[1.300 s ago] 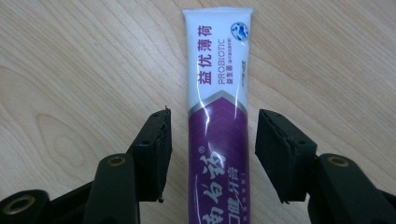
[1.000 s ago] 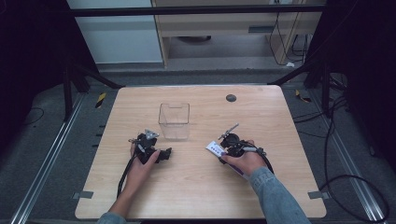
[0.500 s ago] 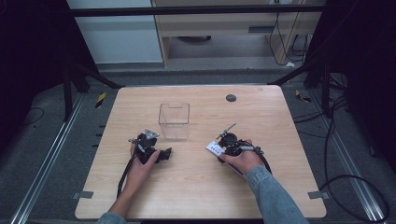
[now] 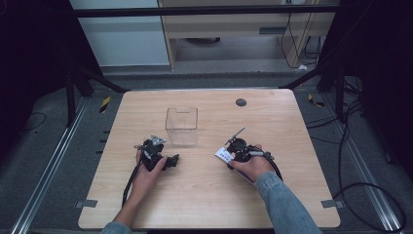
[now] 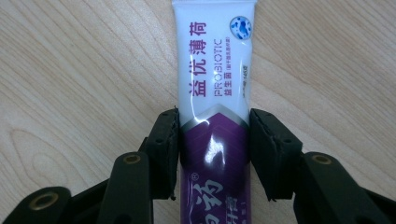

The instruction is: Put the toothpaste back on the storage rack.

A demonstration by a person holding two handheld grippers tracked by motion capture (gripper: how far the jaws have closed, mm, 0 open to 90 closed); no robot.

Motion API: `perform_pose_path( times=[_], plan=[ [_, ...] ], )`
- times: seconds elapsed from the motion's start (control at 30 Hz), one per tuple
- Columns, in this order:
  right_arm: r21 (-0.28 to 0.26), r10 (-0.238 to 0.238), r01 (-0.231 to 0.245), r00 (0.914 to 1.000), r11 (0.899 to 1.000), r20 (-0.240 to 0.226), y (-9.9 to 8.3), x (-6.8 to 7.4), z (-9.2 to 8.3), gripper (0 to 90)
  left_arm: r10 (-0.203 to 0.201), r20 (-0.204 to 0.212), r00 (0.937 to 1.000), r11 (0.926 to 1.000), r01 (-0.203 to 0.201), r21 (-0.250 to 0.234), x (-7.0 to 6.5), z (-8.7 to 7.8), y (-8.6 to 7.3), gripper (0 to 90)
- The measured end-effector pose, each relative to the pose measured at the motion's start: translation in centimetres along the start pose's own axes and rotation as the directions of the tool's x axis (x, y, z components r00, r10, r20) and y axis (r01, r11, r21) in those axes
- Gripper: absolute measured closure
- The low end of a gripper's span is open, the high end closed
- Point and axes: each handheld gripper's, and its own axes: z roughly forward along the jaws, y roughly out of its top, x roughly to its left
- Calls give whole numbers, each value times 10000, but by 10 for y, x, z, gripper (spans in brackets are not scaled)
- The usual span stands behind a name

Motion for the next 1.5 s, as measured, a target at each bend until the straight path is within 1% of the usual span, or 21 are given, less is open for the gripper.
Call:
perform_pose_path(
  times=[0.07, 0.13, 0.17, 0.23, 0.3, 0.57, 0.67, 0.7, 0.77, 0.83, 0.87, 0.93, 0.97, 1.0, 1.03, 1.1, 1.17, 1.33, 1.37, 1.4, 1.5],
  plan=[
    [35, 59, -59, 10000, 10000, -28, 0, 0, 0, 545, 2, -1, 10000, 10000, -2, -1, 0, 0, 0, 0],
    [214, 95, -94, 9999, 9997, -68, 3, 0, 0, 546, 6, 1, 10000, 10000, -6, -2, 0, 0, 0, 0],
    [293, 22, -20, 10000, 9996, -75, 4, -1, 0, 546, 4, 2, 10000, 10000, -4, -3, 0, 0, 0, 0],
    [388, 36, -33, 10000, 9992, -77, 5, -1, 0, 546, 7, 1, 10000, 10000, -7, -1, 0, 0, 0, 0],
    [487, -106, 106, 9999, 9988, -2, 8, -1, 1, 547, 9, 2, 10000, 10000, -9, 2, 0, 0, 0, 0],
    [577, -48, 49, 10000, 9983, -26, 9, 0, 1, 571, 10, 2, 10000, 10000, -10, 1, 0, 0, 0, 0],
    [611, -83, 86, 10000, 9981, -51, 9, -1, 1, 596, 10, 0, 10000, 10000, -10, 0, 0, 0, 0, 0],
    [589, -185, 187, 9998, 9981, -33, 9, -1, 1, 612, 9, 1, 10000, 10000, -9, 0, 0, 0, 0, 0],
    [624, -70, 75, 9999, 9980, -90, 9, 0, 1, 634, 11, 2, 10000, 10000, -11, 1, 0, 0, 0, 0],
    [642, -75, 85, 9998, 9979, -159, 10, 0, 0, 642, 11, 3, 10000, 10000, -11, 2, 0, 0, 0, 0],
    [630, -14, 30, 9997, 9980, -253, 11, 1, 1, 660, 12, 0, 10000, 10000, -12, 0, 0, 0, 0, 0],
    [608, -6, 23, 9996, 9981, -278, 11, 1, 1, 668, 9, 1, 10000, 10000, -9, 0, 0, 0, 0, 0],
    [569, 103, -84, 9994, 9983, -332, 11, 1, 0, 690, 12, 3, 10000, 10000, -12, 2, 0, 0, 0, 0],
    [569, 103, -84, 9994, 9983, -332, 11, 1, 0, 690, 12, 3, 10000, 10000, -12, 2, 0, 0, 0, 0],
    [550, 93, -75, 9995, 9985, -312, 12, 2, -1, 722, 7, 6, 10000, 10000, -7, -4, 0, 0, 0, 0],
    [522, 150, -132, 9993, 9985, -346, 12, 3, -3, 756, 10, 9, 10000, 10000, -10, -5, 0, 0, 0, 0],
    [462, 245, -227, 9989, 9987, -401, 12, 4, -5, 767, 6, 10, 10000, 10000, -6, -6, 0, 0, 0, 0],
    [264, 115, -107, 9994, 9996, -322, 9, 5, -7, 783, 7, 9, 10000, 10000, -7, -8, 0, 0, 0, 0],
    [190, 92, -86, 9994, 9998, -332, 9, 5, -8, 784, 6, 10, 10000, 10000, -6, -6, 0, 0, 0, 0],
    [-52, 209, -211, 9993, 9998, -321, 8, 6, -11, 786, 6, 11, 10000, 10000, -5, -7, 0, 0, 0, 0],
    [-417, 134, -144, 9996, 9990, -255, 7, 6, -19, 787, 5, 12, 10000, 10000, -5, -8, 0, 0, 0, 0]
  ],
)
